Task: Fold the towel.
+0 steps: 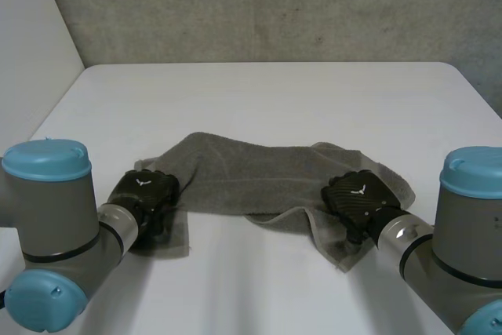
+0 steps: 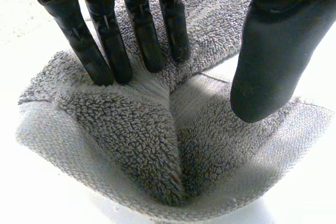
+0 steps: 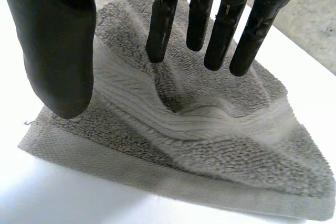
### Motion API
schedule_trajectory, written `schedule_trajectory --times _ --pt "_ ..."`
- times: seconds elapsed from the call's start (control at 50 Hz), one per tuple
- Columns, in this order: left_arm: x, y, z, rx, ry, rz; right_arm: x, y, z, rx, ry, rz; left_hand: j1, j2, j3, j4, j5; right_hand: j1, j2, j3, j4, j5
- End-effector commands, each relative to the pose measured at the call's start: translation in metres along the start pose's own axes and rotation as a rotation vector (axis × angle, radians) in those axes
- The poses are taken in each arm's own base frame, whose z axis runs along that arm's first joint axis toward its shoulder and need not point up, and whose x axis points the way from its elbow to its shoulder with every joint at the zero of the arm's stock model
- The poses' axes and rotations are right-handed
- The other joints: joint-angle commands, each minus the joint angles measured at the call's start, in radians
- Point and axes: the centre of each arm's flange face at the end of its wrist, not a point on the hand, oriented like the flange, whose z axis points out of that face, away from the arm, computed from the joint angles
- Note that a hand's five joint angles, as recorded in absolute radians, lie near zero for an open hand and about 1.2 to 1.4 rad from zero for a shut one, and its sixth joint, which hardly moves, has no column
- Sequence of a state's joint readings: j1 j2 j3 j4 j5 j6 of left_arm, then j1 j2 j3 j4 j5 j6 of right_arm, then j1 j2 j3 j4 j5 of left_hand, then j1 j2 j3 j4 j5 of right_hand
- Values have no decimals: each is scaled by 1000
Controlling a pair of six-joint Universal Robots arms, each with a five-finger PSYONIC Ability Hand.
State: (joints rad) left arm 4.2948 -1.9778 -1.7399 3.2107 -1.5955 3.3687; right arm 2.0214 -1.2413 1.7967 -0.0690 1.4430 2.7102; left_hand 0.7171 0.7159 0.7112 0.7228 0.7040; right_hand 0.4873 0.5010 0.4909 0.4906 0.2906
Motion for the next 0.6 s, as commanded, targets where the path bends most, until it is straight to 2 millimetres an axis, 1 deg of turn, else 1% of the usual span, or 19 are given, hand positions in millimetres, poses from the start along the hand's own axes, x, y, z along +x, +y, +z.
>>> schedule_trajectory --times 0.02,0.04,0.06,0.08,0.1,0.14,0.16,0.18,0.22,0.26,0.28,0.32,0.34,0.38,0.48,0.5,0.52,0.56,0.6 --pt "1 2 -2 -5 2 1 -4 7 12 -25 -19 1 -107 -106 -101 -113 -269 6 -8 2 2 28" --pt "2 4 -3 -11 8 2 -4 9 15 -32 -22 2 -125 -123 -119 -130 -286 32 18 28 29 54" --pt "4 6 -4 -17 12 6 -5 10 16 -37 -26 2 -163 -161 -157 -168 -324 105 91 101 102 127" --pt "4 6 -4 -17 12 6 -5 10 16 -37 -26 2 -163 -162 -157 -169 -324 106 92 102 102 128" --pt "6 8 -6 -23 19 12 -5 10 18 -37 -26 3 -198 -197 -192 -204 -359 271 258 268 268 293" --pt "7 12 -6 -36 24 48 -1 10 20 -33 -15 12 -231 -229 -225 -236 -392 732 718 728 728 754" --pt "7 12 -6 -36 24 48 -1 10 20 -33 -15 12 -231 -229 -225 -236 -392 734 720 730 731 756" --pt "8 13 -6 -39 29 78 0 10 21 -30 -11 18 -231 -229 -225 -236 -392 907 894 904 904 929" --pt "9 15 -7 -40 31 105 3 7 20 -18 2 33 -231 -229 -225 -236 -392 909 895 905 906 931" --pt "9 16 -8 -44 33 140 11 0 20 13 31 79 -231 -229 -225 -236 -392 909 895 905 906 931" --pt "9 16 -8 -44 33 140 11 0 20 13 31 79 -231 -229 -225 -236 -392 909 895 905 906 931" --pt "9 14 -10 -36 32 145 33 -1 22 20 90 135 -228 -226 -222 -233 -389 909 895 905 906 931" --pt "9 14 -10 -36 32 145 33 -1 22 20 90 135 -228 -226 -222 -233 -389 909 895 905 906 931" --pt "11 13 -12 -29 39 147 45 1 23 15 118 161 -210 -209 -204 -216 -372 909 895 905 906 931" --pt "17 10 -19 -14 57 160 47 5 24 5 121 166 -169 -168 -163 -175 -330 909 895 905 906 931" --pt "18 11 -21 -12 60 161 47 5 24 5 120 165 -117 -115 -111 -122 -278 909 895 905 906 931" --pt "18 11 -21 -12 61 161 47 5 24 5 120 165 -116 -115 -110 -122 -277 909 895 905 906 931" --pt "20 13 -25 -15 69 164 47 5 24 5 120 163 -8 -7 -2 -14 -169 909 895 905 906 931" --pt "21 13 -28 -13 74 168 47 4 24 6 120 162 36 37 42 31 -125 909 895 905 906 931"
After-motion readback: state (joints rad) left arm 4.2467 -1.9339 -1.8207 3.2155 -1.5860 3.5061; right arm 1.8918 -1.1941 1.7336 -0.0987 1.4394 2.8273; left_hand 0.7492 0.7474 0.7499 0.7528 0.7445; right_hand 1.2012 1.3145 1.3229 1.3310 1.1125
